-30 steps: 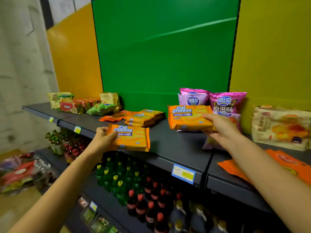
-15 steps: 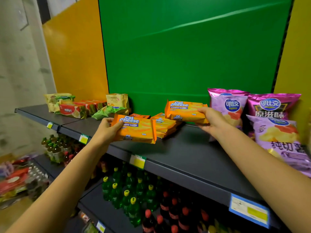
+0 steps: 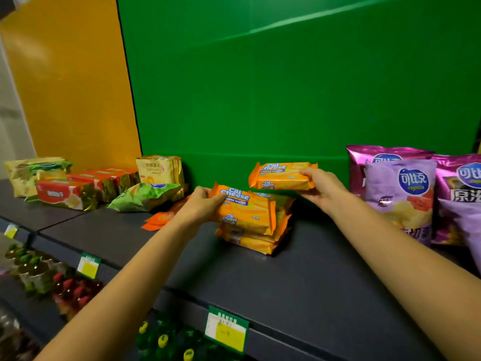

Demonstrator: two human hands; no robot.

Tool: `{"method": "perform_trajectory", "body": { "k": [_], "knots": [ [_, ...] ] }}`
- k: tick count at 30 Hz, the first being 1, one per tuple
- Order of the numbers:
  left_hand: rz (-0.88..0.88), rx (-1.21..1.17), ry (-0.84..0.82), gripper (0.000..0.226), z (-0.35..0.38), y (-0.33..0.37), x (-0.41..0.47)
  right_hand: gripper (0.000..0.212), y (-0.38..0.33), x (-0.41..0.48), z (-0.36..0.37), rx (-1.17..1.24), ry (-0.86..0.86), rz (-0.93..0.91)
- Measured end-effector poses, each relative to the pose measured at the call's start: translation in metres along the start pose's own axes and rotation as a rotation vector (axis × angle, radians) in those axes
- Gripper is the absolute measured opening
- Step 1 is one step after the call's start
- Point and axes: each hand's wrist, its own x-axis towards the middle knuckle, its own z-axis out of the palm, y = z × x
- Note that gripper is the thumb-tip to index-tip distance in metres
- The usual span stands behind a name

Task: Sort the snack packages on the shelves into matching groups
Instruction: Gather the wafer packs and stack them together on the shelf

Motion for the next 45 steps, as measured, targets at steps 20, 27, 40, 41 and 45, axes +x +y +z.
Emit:
{"method": "perform_trajectory", "body": {
  "k": [20,27,40,41,45],
  "knots": [
    [0.112,0.115,-0.325,0.059,-0.003,-0.036,0.075,0.046,0.051,0.034,0.044,-1.029,0.351,-0.051],
    [-0.18,-0.249,-0.663,0.061,-0.001,-0.052,0.08,0.036,0.061,-0.036,0.04,-0.326,0.207,0.07],
    [-0.225,-0.31,-0.662,0.06,0.018,-0.064,0.078,0.045,0.091,-0.049,0.053,-0.192,0.127,0.111],
    [-0.216,-0.308,-0.67,0.058,0.017,-0.064,0.083,0.047,0.088,-0.048,0.051,-0.218,0.113,0.103],
    [-0.177,-0.369,-0.673,0.045,0.01,-0.047,0.097,0.067,0.069,-0.038,0.035,-0.255,0.197,0.069]
  ]
}}
